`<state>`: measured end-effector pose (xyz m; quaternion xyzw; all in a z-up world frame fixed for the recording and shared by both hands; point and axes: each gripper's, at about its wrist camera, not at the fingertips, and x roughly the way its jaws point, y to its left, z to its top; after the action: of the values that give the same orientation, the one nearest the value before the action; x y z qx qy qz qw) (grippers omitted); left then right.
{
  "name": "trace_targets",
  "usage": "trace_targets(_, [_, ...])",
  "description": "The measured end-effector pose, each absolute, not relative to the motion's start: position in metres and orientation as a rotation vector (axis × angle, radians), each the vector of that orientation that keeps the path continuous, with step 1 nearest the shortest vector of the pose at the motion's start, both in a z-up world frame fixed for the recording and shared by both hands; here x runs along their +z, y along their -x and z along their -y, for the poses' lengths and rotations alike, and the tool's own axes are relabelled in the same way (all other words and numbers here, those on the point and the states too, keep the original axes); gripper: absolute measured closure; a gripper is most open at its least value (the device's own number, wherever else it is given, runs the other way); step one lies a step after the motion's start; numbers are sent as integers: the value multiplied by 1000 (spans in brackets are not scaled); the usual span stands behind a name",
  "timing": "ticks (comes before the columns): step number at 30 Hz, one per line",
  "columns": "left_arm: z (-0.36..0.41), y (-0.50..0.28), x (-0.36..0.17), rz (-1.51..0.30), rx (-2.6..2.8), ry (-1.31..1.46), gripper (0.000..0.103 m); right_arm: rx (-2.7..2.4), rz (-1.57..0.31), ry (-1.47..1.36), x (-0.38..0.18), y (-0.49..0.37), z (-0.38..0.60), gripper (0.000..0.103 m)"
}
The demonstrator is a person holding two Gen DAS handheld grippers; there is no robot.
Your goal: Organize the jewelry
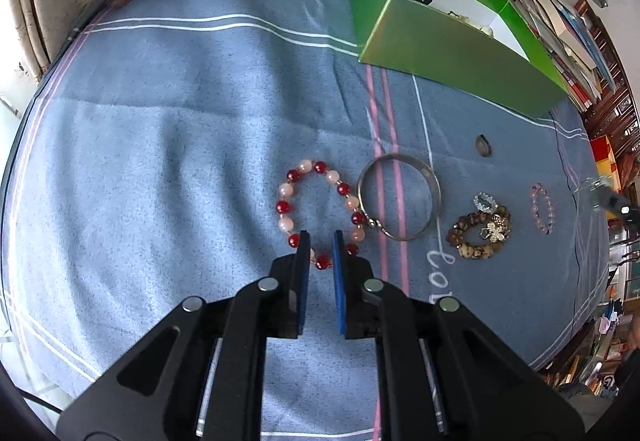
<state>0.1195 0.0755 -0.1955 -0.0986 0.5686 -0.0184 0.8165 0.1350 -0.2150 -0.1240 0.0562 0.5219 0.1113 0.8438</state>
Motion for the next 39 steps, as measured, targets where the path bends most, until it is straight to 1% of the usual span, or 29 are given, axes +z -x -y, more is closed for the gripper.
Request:
trace_targets(3, [-74, -123, -195, -1206, -34, 213, 92, 212, -1125, -94, -130, -136, 210, 95])
trace_targets(5, [-79, -121, -193, -1201, -27, 213, 89, 216, -1157, -105, -139, -135, 212, 95])
trace_targets(7, [-83, -120, -192, -1197, -14, 217, 81, 235, -1188, -97, -150, -131, 204, 95])
trace_targets(9, [-87, -120, -191, -1196, -4, 220, 78, 254, -1222, -88, -161, -126, 198, 95])
trace_targets(11, [-90, -121, -192, -1196, 5, 222, 71, 259, -1258, -82, -170, -123, 195, 95])
trace_targets(12, [-92, -121, -192, -1196, 13, 221, 65, 252, -1276, -67, -175, -122, 192, 95])
trace_targets(13, [-92, -122, -192, -1196, 15, 222, 62, 244, -1286, -55, -178, -121, 191, 92])
trace_targets(14, [-93, -122, -192, -1197, 15, 225, 61, 237, -1295, -48, -180, -120, 191, 88])
trace_targets(16, [-95, -123, -193, -1199, 15, 229, 61, 225, -1305, -46, -183, -120, 192, 66])
trace_targets(17, [-95, -124, -193, -1199, 15, 229, 61, 220, -1303, -43, -183, -119, 193, 63])
trace_targets(20, [-95, -127, -195, -1203, 18, 223, 63, 213, -1304, -25, -183, -119, 194, 63])
trace_targets(22, [-93, -129, -196, -1205, 13, 220, 68, 211, -1304, -12, -184, -118, 194, 63])
trace_targets(27, [-86, -130, -196, -1202, -6, 200, 76, 214, -1303, 8, -185, -114, 192, 63])
trace_targets(39, [-83, -132, -203, -1216, -18, 191, 76, 209, -1298, 30, -190, -115, 184, 63])
